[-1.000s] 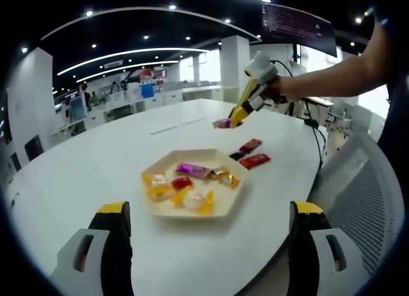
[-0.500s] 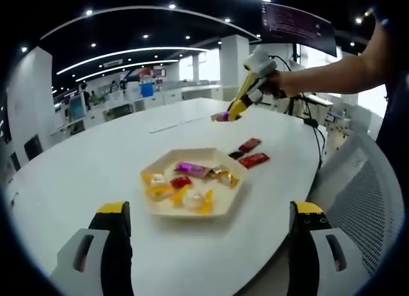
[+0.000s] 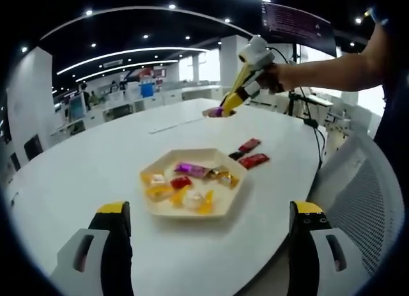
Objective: Place the target food into the container with the food tongs after gripping and lifting it, then release it inside without dropping or visibly crushing the food.
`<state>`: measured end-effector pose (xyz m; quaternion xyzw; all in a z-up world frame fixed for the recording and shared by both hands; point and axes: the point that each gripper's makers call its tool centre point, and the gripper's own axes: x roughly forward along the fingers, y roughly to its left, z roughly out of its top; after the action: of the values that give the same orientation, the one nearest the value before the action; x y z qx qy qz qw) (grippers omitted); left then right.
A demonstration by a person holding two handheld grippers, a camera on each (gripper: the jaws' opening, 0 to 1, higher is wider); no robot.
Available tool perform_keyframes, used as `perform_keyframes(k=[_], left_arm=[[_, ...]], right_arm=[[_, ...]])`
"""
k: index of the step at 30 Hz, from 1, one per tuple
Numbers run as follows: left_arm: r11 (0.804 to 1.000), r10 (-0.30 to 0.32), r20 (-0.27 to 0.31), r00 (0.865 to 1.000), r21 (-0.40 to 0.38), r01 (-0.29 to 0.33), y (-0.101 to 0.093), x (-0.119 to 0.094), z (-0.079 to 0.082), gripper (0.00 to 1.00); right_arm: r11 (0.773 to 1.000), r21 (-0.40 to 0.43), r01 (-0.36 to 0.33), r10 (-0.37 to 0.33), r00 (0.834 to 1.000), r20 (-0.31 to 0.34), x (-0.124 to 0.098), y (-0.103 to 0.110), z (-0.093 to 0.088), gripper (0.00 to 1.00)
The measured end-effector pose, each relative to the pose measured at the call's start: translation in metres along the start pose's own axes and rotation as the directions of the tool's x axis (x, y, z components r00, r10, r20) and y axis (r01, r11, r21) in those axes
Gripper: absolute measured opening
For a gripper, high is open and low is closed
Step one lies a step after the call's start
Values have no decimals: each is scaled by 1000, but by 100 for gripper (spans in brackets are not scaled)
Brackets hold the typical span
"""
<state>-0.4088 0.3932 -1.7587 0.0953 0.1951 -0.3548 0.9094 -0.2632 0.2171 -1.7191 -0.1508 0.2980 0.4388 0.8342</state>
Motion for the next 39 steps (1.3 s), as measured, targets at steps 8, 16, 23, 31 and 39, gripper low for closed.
perform_keyframes(k=[8,16,23,31,39], left_arm=[[1000,0,3,1000,11,0,-1,-1,1,99],[1000,4,5,1000,14,-4,0,-1,1,99],[1000,3,4,1000,17,-3,0,0,1,99],[1000,6,3,1000,22,-6,0,-1,2,99],[1000,21,11,1000,22,-21,3,-1,3,99]], right_arm=[[996,-53,-70,71,997,16,16,35,20,23],[986,-98,-136,139,990,22,26,66,33,23],[981,-112,-160,165,986,35,28,79,40,23],[975,-133,-179,184,983,23,35,90,40,23],[965,-155,-210,217,976,34,43,98,42,26]])
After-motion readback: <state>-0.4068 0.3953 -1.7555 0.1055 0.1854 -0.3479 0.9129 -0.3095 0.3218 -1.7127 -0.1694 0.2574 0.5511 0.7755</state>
